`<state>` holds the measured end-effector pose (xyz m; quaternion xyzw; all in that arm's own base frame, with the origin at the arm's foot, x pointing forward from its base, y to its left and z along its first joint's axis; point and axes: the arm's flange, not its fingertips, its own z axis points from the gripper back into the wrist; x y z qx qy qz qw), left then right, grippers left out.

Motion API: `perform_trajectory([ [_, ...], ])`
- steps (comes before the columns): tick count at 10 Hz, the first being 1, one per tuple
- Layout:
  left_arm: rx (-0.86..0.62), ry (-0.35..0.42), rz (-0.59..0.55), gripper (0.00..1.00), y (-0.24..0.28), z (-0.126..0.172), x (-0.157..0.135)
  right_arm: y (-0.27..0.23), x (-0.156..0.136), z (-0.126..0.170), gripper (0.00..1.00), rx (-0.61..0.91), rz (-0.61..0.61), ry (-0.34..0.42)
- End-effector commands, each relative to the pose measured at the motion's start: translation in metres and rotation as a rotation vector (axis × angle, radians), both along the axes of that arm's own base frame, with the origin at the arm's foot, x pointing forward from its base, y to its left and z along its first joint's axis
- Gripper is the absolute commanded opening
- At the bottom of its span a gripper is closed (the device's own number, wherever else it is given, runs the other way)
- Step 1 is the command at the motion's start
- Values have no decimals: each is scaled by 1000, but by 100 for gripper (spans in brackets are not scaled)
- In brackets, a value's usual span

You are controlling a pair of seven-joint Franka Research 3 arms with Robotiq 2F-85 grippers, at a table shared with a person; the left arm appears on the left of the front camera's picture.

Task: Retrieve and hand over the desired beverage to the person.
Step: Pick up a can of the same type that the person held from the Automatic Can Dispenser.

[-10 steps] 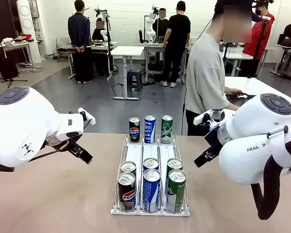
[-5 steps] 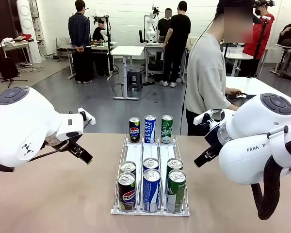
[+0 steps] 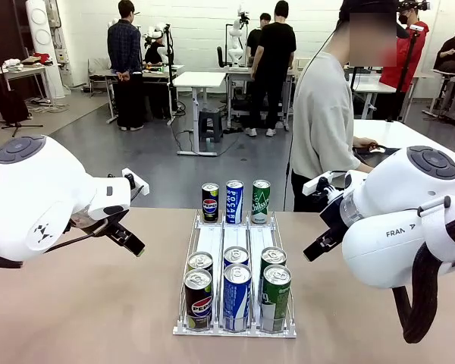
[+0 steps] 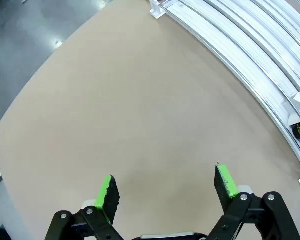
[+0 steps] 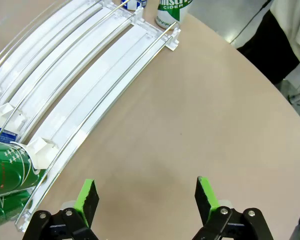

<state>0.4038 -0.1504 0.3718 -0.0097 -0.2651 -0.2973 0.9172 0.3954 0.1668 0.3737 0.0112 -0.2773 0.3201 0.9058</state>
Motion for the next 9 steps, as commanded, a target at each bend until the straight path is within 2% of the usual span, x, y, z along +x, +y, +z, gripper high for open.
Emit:
perform_trajectory([
  [1,0,0,0,100,0,0,0,0,0,0,100,0,0,0],
  [3,0,0,0,100,0,0,0,0,0,0,100,0,0,0],
  [4,77,-29,-21,100,4,31,-13,0,0,0,100,0,0,0],
  [5,60,-58,-34,100,13,71,-23,-9,-36,36,100,-13,-50,-97],
  [7,59,-42,-64,100,27,150,-32,-22,-94,123,100,-2,-88,-240],
  [8,73,-53,-52,100,29,193,-32,-24,-115,172,100,-27,-107,-276],
  [9,70,-74,-50,100,30,223,-38,-19,-134,205,100,-67,-121,-305],
])
